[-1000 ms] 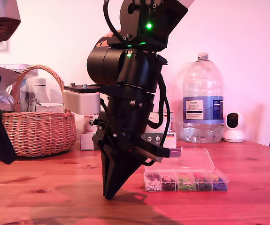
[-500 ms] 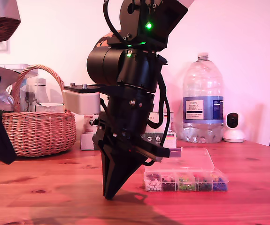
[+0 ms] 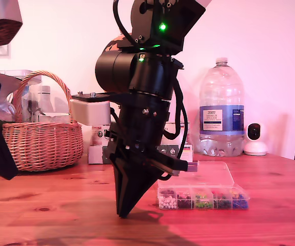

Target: Sort the loose pins on the table into their correct compartments

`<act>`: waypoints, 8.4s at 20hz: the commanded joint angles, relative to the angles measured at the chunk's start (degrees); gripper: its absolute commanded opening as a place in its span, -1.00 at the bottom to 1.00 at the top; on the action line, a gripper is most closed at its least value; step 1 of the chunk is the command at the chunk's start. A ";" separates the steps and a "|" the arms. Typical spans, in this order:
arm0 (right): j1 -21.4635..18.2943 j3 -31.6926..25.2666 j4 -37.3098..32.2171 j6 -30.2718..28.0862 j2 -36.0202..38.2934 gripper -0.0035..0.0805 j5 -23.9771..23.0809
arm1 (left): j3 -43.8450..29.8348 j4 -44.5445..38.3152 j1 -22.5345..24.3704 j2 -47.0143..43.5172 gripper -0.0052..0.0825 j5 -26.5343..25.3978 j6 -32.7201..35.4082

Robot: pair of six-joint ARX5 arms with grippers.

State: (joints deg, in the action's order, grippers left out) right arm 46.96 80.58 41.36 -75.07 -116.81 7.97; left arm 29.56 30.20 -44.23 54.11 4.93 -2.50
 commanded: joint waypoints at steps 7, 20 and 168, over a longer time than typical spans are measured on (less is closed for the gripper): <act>0.31 -0.94 1.05 0.26 2.34 -0.94 -0.83 | -1.27 -0.17 -0.15 0.31 -0.94 0.20 -0.15; 0.66 -0.94 1.95 3.76 6.05 -0.94 -4.48 | -1.27 -0.22 -0.15 0.31 -0.94 0.20 -0.15; -22.01 -33.11 -36.54 70.79 54.01 -0.95 -16.98 | -1.27 -29.66 -0.13 0.26 -0.94 0.35 2.43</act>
State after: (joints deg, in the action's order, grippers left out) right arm 25.80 49.25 6.17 -4.56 -64.55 -9.30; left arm 29.47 1.56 -44.23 54.11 5.45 0.14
